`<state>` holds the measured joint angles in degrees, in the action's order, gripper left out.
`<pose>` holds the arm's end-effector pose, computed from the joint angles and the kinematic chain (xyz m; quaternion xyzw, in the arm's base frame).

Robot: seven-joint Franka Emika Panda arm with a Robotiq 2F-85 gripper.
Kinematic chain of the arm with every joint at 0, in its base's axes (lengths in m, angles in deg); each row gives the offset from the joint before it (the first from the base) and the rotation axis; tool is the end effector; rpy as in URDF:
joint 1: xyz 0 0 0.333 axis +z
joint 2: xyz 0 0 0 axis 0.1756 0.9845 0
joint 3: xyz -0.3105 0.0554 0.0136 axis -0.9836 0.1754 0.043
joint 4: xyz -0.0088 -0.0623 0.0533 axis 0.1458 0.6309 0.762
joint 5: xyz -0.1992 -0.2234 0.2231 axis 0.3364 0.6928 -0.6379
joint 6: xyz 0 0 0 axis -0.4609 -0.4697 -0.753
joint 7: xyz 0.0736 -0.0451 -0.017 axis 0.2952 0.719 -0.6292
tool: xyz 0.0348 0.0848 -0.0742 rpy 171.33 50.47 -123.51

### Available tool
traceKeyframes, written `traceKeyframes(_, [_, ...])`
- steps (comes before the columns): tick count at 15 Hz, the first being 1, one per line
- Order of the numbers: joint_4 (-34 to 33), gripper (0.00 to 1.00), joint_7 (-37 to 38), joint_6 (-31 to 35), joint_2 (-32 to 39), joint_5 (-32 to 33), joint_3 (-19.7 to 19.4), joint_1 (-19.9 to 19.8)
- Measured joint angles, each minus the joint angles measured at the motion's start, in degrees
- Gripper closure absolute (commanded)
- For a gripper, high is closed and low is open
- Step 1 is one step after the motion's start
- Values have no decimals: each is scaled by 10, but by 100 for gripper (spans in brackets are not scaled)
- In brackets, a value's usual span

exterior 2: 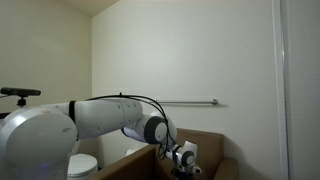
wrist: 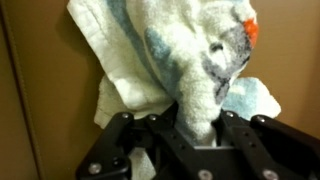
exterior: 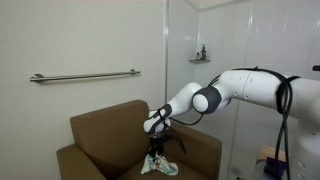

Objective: Use the towel to wipe the seat of the sofa.

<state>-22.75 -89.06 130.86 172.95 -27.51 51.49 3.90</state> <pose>0.6847 -0.0552 -0.0764 -0.9928 0.0391 0.0888 0.0705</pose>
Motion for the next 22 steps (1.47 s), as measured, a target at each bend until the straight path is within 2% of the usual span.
traceKeyframes(2, [19,92,0,40,2,0,4,2])
traceKeyframes(5, [47,92,-6,42,5,0,20,0])
traceKeyframes(12, [76,92,-112,-60,5,-10,72,-47])
traceKeyframes(15, [91,92,-130,-98,4,-28,73,-67])
traceKeyframes(22, [117,92,-131,-117,0,-52,70,-85])
